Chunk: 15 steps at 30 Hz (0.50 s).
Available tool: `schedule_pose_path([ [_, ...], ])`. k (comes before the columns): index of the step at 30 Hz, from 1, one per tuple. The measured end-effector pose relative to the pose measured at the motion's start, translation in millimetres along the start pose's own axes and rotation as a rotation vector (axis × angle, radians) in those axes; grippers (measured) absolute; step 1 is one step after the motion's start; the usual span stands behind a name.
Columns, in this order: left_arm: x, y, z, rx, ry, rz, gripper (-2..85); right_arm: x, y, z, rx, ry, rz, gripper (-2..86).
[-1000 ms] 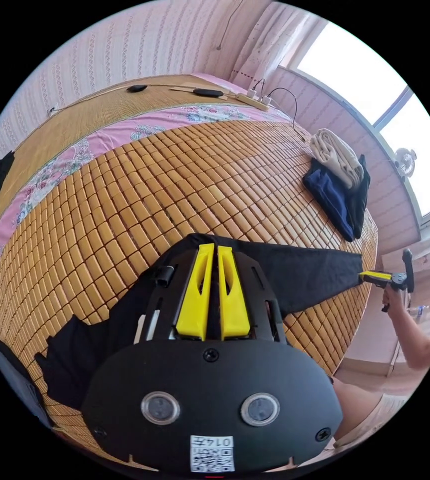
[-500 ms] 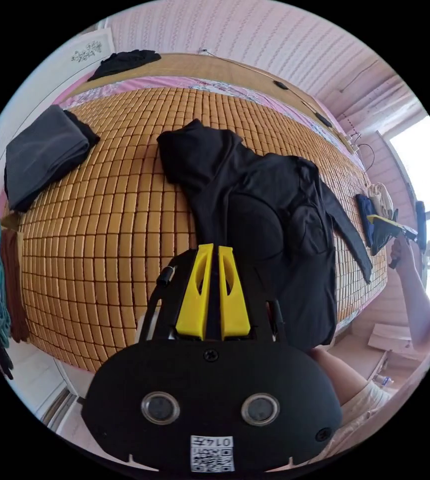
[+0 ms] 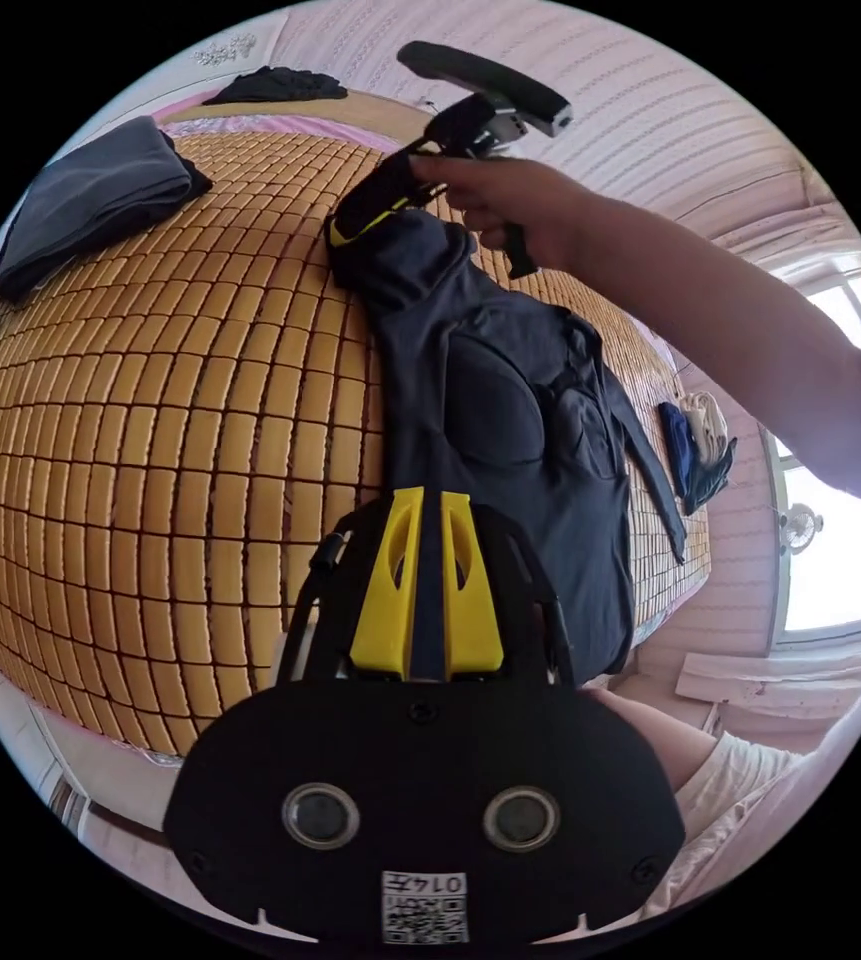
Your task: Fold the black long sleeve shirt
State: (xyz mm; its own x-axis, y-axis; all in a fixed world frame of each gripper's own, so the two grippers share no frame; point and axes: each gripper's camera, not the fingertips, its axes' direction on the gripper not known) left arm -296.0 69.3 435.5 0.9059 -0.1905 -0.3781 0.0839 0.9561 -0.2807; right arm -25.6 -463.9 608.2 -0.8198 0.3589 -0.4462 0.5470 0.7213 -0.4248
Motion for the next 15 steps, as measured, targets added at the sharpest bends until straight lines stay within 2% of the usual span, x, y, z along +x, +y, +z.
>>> schedule_pose_path([
  [1, -8, 5, -9, 0.020, 0.011, -0.003, 1.5, 1, 3, -4, 0.015, -0.012, 0.004, 2.0],
  [6, -37, 24, -47, 0.097, 0.065, -0.010, 0.7, 19, 91, -90, 0.331, -0.119, 0.083, 0.9],
  [8, -47, 26, -66, 0.139, 0.052, 0.014, 1.2, 32, 123, -100, 0.340, -0.122, 0.165, 0.9],
  [12, -61, 9, -76, 0.135, -0.006, 0.050, 3.4, 63, 166, -73, 0.221, -0.065, 0.370, 1.0],
  [15, -72, -22, -78, 0.146, -0.077, 0.079, 5.0, 71, 172, -58, 0.238, -0.118, 0.420, 1.0],
])
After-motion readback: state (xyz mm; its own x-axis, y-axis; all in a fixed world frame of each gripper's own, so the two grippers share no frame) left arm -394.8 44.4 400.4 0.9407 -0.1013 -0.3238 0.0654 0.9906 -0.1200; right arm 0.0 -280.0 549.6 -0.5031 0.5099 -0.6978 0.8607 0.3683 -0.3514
